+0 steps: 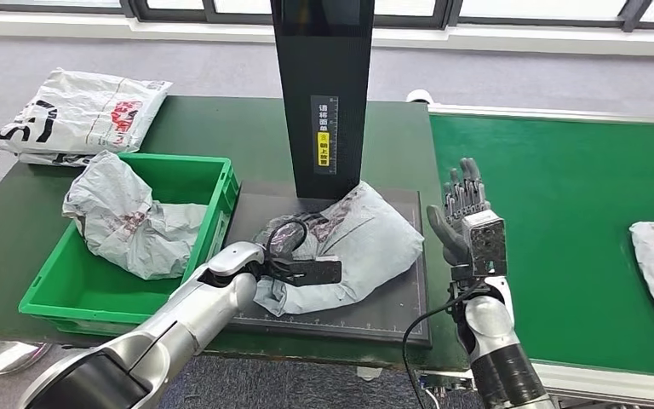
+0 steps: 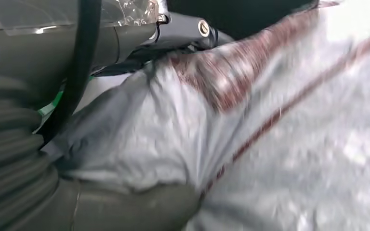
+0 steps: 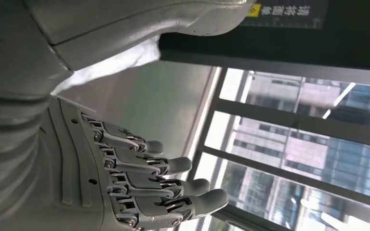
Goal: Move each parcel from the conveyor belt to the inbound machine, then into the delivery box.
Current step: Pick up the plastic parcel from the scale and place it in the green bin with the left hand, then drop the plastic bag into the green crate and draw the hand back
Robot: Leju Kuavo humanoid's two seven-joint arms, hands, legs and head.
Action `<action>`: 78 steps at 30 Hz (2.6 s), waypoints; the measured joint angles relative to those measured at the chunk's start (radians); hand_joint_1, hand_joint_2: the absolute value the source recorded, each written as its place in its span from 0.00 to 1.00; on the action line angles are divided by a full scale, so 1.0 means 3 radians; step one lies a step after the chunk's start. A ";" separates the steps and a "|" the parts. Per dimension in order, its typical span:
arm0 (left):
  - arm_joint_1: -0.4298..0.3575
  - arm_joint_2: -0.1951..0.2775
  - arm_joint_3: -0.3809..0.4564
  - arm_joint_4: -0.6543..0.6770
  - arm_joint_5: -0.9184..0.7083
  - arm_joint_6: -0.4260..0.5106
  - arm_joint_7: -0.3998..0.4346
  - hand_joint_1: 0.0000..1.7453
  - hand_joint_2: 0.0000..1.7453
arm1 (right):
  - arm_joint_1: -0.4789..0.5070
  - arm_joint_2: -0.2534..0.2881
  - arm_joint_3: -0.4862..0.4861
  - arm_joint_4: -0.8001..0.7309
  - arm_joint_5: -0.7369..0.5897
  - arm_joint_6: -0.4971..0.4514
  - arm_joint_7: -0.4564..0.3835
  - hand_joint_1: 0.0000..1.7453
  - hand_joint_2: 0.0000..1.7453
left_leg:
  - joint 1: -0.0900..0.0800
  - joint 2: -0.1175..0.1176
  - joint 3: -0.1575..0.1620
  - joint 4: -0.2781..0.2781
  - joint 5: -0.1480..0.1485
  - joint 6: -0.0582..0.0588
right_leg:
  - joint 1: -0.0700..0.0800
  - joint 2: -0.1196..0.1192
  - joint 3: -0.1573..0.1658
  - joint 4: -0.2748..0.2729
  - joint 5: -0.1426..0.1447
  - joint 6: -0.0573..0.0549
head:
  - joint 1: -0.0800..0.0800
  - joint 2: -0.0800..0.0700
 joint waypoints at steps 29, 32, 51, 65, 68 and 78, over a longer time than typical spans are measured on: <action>0.0140 0.0034 0.1001 -0.0709 0.0725 0.1349 -0.0499 1.00 1.00 | 0.0242 0.0015 -0.0003 -0.0101 0.0180 -0.0014 0.0199 0.00 1.00 | 0.0003 0.0016 -0.0007 -0.0001 -0.0002 -0.0022 | 0.0008 0.0025 -0.0027 0.0005 0.0006 -0.0017 | 0.0000 0.0000; 0.0170 0.0123 0.1152 -0.1121 0.0197 0.1936 -0.0265 1.00 1.00 | 0.0252 0.0018 -0.0003 -0.0086 0.0165 -0.0073 0.0153 0.00 1.00 | 0.0004 0.0018 -0.0014 -0.0001 -0.0002 -0.0022 | 0.0009 0.0027 -0.0035 0.0006 0.0006 -0.0018 | 0.0000 0.0000; 0.0721 0.0147 0.2815 -0.2474 -0.1192 0.2142 -0.0436 1.00 1.00 | 0.0345 0.0019 -0.0003 -0.0019 0.0091 -0.0189 0.0089 0.00 1.00 | 0.0004 0.0025 -0.0027 -0.0002 -0.0003 -0.0022 | 0.0008 0.0033 -0.0051 0.0005 0.0004 -0.0020 | 0.0000 0.0000; 0.0863 0.0220 0.3250 -0.2472 -0.1609 0.2142 0.0038 1.00 1.00 | 0.0402 0.0016 -0.0004 -0.0020 0.0070 -0.0174 0.0092 0.00 1.00 | 0.0004 0.0027 -0.0032 -0.0002 -0.0004 -0.0024 | 0.0010 0.0036 -0.0057 0.0006 0.0004 -0.0020 | 0.0000 0.0000; 0.0870 0.0339 0.3237 -0.2281 -0.1752 0.2070 0.0403 1.00 1.00 | 0.0403 0.0016 -0.0009 -0.0026 0.0070 -0.0158 0.0096 0.00 1.00 | 0.0004 0.0030 -0.0030 -0.0002 -0.0004 -0.0024 | 0.0010 0.0038 -0.0060 0.0005 0.0004 -0.0020 | 0.0000 0.0000; 0.0620 0.0635 0.2897 -0.1113 -0.1412 0.0961 0.0823 0.00 0.00 | 0.0407 0.0012 -0.0067 -0.0101 0.0274 0.0020 0.0238 0.00 1.00 | 0.0004 0.0031 -0.0030 -0.0001 -0.0002 -0.0024 | 0.0010 0.0037 -0.0059 0.0006 0.0006 -0.0020 | 0.0000 0.0000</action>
